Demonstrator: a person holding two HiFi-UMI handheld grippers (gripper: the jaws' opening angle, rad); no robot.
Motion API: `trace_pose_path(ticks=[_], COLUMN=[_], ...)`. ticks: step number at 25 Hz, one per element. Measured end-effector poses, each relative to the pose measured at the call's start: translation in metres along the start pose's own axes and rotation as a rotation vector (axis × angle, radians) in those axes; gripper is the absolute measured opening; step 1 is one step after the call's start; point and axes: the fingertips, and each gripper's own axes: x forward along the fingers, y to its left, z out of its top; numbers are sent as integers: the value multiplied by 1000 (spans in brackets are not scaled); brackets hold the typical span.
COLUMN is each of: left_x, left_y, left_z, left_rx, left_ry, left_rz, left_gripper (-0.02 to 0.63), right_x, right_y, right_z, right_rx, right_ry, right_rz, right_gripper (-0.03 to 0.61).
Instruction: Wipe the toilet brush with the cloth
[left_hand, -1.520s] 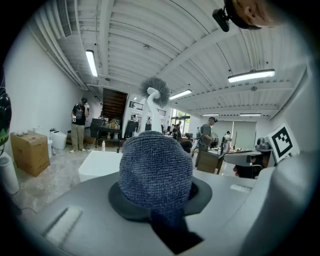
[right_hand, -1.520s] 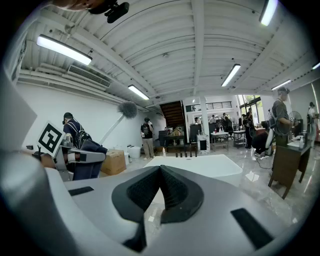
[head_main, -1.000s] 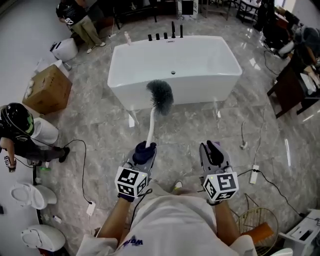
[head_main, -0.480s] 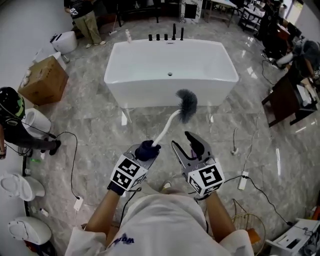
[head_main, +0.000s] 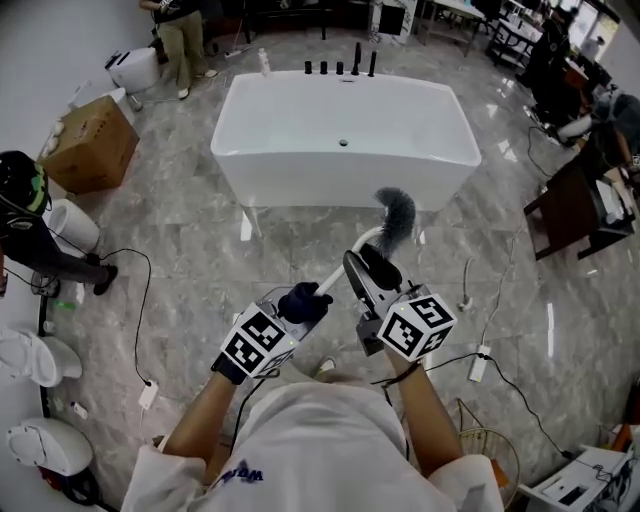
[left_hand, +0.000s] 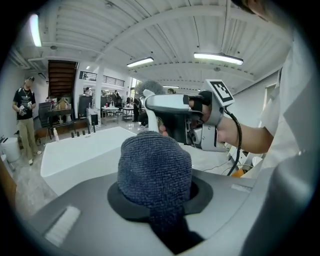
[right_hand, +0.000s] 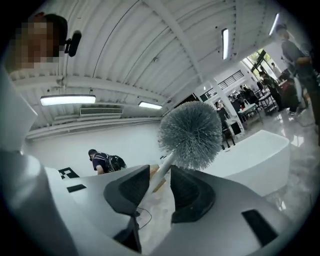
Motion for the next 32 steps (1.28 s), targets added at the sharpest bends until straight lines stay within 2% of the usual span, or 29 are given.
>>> trace_pose_path(ticks=[5, 10, 12, 16, 21, 28, 30, 32], left_x=[2, 2, 1, 1, 9, 16, 19, 23], left_y=[-8, -8, -7, -6, 0, -1, 1, 7], left_z=[-5, -2, -1, -1, -1, 18, 20, 17], left_rx=[30, 20, 21, 27, 25, -11, -11, 4], left_ry=[18, 0, 4, 16, 24, -30, -22, 8], left_rz=[-45, -98, -122, -153, -144, -174, -155, -120], left_gripper=[103, 101, 102, 101, 91, 86, 78, 72], right_x=[0, -1, -1, -1, -3, -3, -3, -4], right_y=[1, -3, -3, -2, -1, 17, 18, 11], right_z=[-3, -1, 0, 0, -3, -18, -22, -27], right_rx=[129, 349, 388, 388, 374, 345, 310, 256], right_ry=[8, -8, -8, -6, -5, 41, 48, 54], right_rz=[60, 152, 180, 201, 213, 271, 254, 200], right_gripper=[96, 64, 63, 61, 57, 57, 57, 68])
